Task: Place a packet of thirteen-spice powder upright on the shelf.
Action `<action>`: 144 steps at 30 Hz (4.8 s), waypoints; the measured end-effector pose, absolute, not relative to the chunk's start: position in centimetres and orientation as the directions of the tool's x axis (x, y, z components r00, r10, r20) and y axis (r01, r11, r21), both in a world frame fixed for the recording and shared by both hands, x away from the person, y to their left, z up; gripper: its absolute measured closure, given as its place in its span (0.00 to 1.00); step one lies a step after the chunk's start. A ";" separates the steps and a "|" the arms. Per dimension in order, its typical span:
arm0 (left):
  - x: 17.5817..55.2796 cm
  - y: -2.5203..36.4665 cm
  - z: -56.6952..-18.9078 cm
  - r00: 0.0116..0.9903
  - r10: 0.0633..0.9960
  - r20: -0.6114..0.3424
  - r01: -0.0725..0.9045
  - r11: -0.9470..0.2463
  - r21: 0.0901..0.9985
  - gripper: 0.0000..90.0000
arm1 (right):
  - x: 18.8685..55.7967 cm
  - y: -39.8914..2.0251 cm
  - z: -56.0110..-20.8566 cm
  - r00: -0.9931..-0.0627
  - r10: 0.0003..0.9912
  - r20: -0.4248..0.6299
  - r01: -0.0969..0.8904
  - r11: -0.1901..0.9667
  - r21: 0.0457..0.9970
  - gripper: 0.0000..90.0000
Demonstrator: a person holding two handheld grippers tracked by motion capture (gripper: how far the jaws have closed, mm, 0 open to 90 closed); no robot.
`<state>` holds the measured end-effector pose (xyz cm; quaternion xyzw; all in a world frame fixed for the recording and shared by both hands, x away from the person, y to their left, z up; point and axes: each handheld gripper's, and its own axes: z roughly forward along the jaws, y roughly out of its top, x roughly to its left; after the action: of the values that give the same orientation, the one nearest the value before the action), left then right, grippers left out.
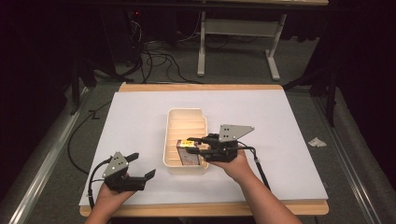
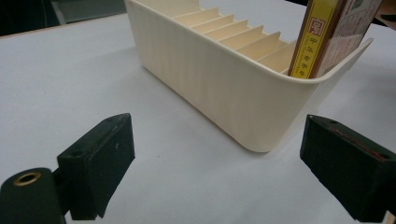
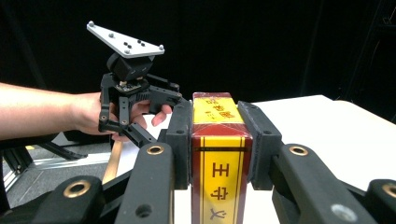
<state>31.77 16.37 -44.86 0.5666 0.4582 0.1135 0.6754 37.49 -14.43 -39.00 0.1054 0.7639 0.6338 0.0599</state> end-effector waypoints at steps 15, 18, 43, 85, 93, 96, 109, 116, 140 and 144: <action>31.8 16.4 -44.9 0.556 0.670 -0.491 0.369 0.331 0.869 0.12 | 37.4 -13.7 -40.0 -0.967 0.250 0.039 0.093 0.208 0.974 0.76; 31.8 16.4 -44.9 0.556 0.671 -0.491 0.368 0.330 0.869 0.12 | 37.5 -13.6 -40.0 -0.967 0.252 0.034 0.089 0.210 0.974 0.76; 31.7 16.4 -44.9 0.558 0.674 -0.484 0.368 0.322 0.872 0.12 | 37.3 -13.3 -41.8 -0.960 0.277 0.032 0.109 0.266 0.958 0.76; 31.8 16.1 -44.8 0.563 0.668 -0.487 0.372 0.321 0.871 0.12 | 36.3 -15.5 -42.8 -0.937 0.348 0.021 0.132 0.300 0.945 0.64; 31.8 16.1 -44.9 0.563 0.668 -0.486 0.374 0.318 0.871 0.12 | 36.2 -15.4 -42.8 -0.935 0.354 0.018 0.131 0.300 0.945 0.56; 31.8 16.1 -44.9 0.563 0.668 -0.486 0.374 0.318 0.871 0.12 | 36.2 -15.2 -42.7 -0.934 0.356 0.014 0.128 0.299 0.946 0.51; 31.8 16.2 -44.8 0.565 0.668 -0.484 0.371 0.319 0.872 0.12 | 36.1 -14.7 -42.2 -0.924 0.382 0.031 0.151 0.288 0.946 0.23; 31.9 16.3 -44.8 0.564 0.664 -0.492 0.373 0.327 0.868 0.12 | 36.1 -14.9 -41.7 -0.905 0.424 0.045 0.169 0.260 0.951 0.16; 31.7 16.1 -44.7 0.574 0.662 -0.483 0.371 0.316 0.873 0.12 | 34.8 -23.5 -39.2 -0.738 0.674 -0.028 0.165 0.219 0.962 0.16; 31.7 16.0 -44.8 0.572 0.661 -0.486 0.375 0.316 0.871 0.13 | 34.2 -26.2 -39.9 -0.693 0.720 -0.027 0.188 0.217 0.958 0.16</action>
<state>31.69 16.02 -44.76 0.5749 0.4506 0.1059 0.6747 34.18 -26.18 -39.94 0.3065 0.7408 0.5456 0.2440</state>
